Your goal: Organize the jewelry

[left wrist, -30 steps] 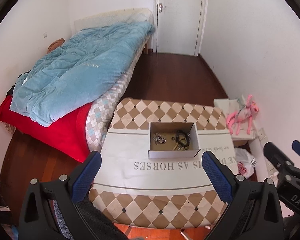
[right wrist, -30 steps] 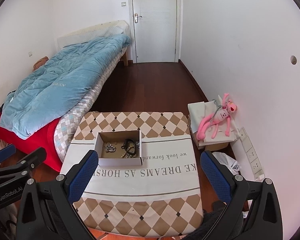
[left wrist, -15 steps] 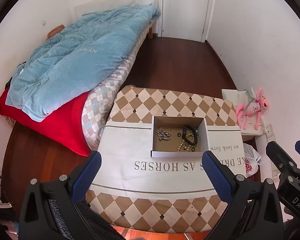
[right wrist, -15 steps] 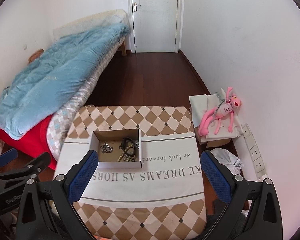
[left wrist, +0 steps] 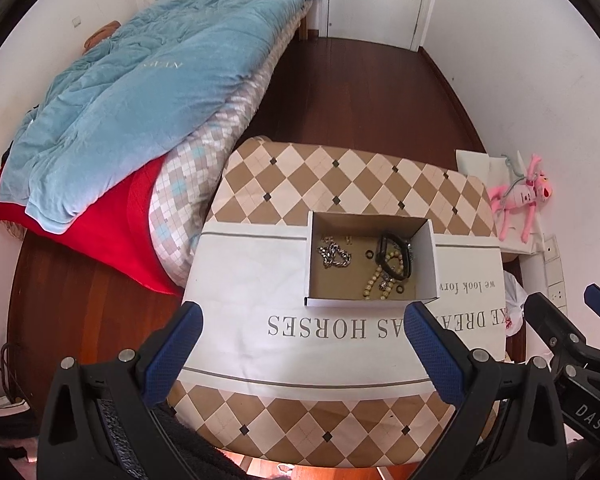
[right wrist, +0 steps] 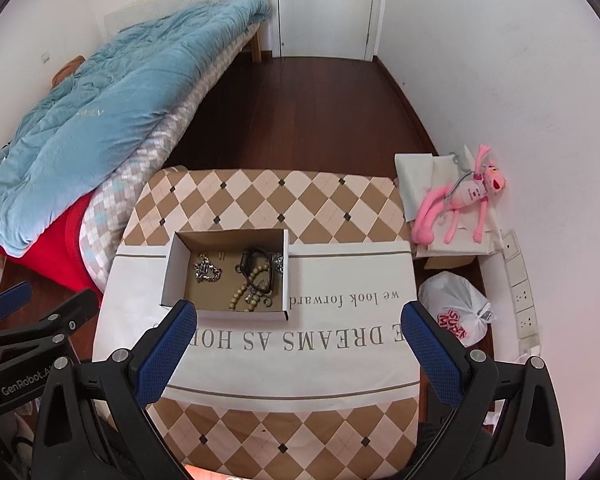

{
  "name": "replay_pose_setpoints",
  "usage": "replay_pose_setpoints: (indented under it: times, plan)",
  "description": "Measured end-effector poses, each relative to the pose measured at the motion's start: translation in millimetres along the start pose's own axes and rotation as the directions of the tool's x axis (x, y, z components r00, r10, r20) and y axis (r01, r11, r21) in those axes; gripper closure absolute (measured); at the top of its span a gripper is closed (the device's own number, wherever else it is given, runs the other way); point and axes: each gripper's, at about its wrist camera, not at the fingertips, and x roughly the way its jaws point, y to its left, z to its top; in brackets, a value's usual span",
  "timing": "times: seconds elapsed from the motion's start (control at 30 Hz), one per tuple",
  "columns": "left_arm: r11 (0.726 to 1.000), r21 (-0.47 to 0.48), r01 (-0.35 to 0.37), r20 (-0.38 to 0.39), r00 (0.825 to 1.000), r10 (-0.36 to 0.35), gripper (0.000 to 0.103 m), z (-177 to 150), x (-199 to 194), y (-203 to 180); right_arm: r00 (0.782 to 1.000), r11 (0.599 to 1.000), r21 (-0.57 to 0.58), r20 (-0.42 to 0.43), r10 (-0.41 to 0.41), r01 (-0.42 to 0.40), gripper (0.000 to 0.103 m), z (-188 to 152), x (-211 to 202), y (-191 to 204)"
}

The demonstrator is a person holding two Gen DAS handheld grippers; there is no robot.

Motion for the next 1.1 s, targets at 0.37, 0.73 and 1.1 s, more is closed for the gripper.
replay_pose_setpoints:
  times: [0.37, 0.73, 1.1]
  plan:
    - [1.000, 0.007, -0.006, -0.015, 1.000, 0.006, 0.001, -2, 7, 0, 0.999, 1.000, 0.000, -0.038, 0.002, -0.002, 0.000, -2, 11, -1]
    - [1.000, 0.020, -0.011, -0.010, 1.000, 0.012, 0.000, -2, 8, 0, 0.999, 1.000, -0.003, -0.042, 0.006, -0.006, 0.000, -3, 12, -1]
    - [1.000, 0.025, -0.008, -0.014, 1.000, 0.009, 0.000, -6, 11, 7, 0.999, 1.000, -0.009, -0.045, 0.006, -0.006, 0.000, -4, 13, 0]
